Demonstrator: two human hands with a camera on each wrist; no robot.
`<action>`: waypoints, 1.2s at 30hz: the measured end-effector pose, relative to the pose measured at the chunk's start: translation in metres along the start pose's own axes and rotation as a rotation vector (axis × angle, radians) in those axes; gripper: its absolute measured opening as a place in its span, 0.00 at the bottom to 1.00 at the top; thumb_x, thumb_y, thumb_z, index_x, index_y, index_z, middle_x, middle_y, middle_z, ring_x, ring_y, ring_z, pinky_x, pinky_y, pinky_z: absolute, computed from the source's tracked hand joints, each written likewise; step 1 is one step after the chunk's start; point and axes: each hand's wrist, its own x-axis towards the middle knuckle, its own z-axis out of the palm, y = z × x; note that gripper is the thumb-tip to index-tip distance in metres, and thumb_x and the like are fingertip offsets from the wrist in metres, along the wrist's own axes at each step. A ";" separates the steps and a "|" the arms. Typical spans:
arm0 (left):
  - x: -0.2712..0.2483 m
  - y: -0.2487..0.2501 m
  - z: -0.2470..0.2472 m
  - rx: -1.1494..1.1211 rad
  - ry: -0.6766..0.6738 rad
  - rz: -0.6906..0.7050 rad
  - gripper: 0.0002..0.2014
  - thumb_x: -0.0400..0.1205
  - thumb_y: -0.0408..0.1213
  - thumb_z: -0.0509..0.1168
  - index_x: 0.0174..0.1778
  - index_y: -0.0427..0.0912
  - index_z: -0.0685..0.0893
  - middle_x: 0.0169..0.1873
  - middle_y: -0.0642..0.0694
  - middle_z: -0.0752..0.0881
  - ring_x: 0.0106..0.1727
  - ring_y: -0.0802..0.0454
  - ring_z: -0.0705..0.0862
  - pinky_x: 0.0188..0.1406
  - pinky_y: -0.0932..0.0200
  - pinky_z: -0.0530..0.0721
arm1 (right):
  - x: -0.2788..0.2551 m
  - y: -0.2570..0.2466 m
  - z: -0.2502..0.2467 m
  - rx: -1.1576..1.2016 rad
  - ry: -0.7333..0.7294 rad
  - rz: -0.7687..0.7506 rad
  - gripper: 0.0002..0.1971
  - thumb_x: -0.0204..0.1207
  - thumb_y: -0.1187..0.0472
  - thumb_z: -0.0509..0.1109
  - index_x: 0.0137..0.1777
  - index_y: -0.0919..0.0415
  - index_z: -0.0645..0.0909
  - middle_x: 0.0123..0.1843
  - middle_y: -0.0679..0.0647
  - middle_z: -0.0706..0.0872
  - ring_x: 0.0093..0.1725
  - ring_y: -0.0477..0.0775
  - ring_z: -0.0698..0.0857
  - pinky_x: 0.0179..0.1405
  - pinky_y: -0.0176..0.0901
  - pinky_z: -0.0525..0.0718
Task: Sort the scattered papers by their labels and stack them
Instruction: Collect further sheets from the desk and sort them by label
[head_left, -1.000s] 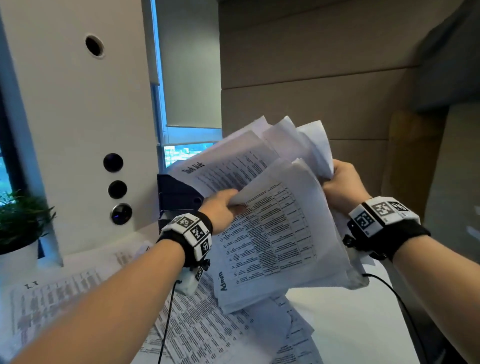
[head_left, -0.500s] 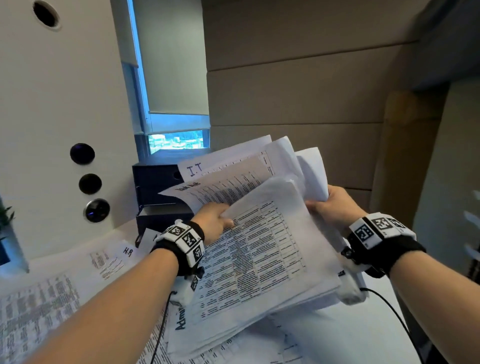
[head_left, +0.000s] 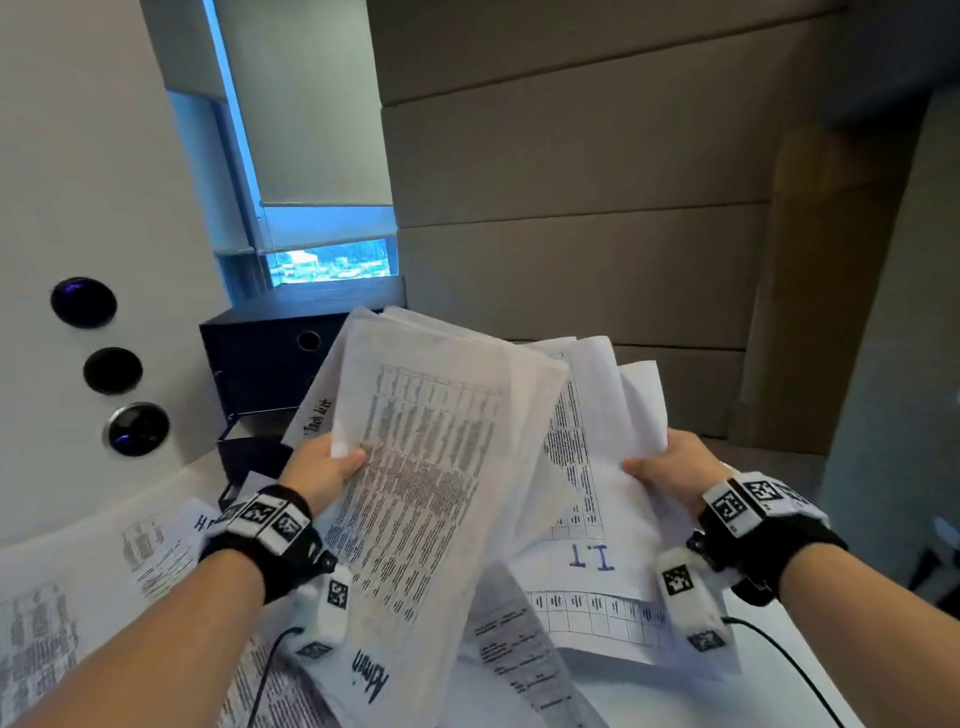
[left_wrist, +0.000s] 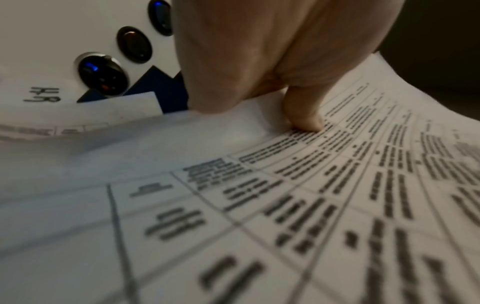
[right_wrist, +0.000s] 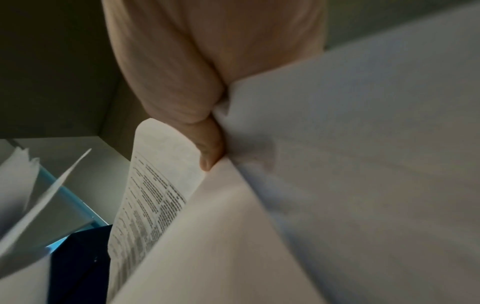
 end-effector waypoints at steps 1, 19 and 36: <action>0.006 -0.006 -0.002 -0.015 0.038 -0.022 0.14 0.83 0.33 0.63 0.64 0.36 0.81 0.57 0.38 0.85 0.60 0.41 0.83 0.67 0.38 0.78 | 0.000 0.001 0.002 0.009 0.005 0.002 0.17 0.68 0.71 0.78 0.57 0.70 0.84 0.51 0.65 0.89 0.51 0.67 0.88 0.59 0.65 0.84; 0.050 -0.056 0.015 -0.259 0.194 -0.250 0.20 0.81 0.40 0.67 0.68 0.39 0.79 0.60 0.42 0.85 0.62 0.39 0.81 0.70 0.39 0.74 | 0.012 -0.001 0.019 0.150 0.016 -0.039 0.11 0.69 0.72 0.76 0.50 0.63 0.85 0.46 0.63 0.90 0.47 0.67 0.89 0.55 0.65 0.86; 0.025 0.028 0.025 -0.443 0.188 0.136 0.07 0.78 0.35 0.71 0.51 0.47 0.87 0.47 0.46 0.91 0.51 0.47 0.89 0.58 0.43 0.85 | -0.009 -0.068 0.014 0.169 -0.021 -0.225 0.11 0.71 0.67 0.77 0.52 0.62 0.83 0.43 0.57 0.89 0.41 0.57 0.88 0.42 0.52 0.88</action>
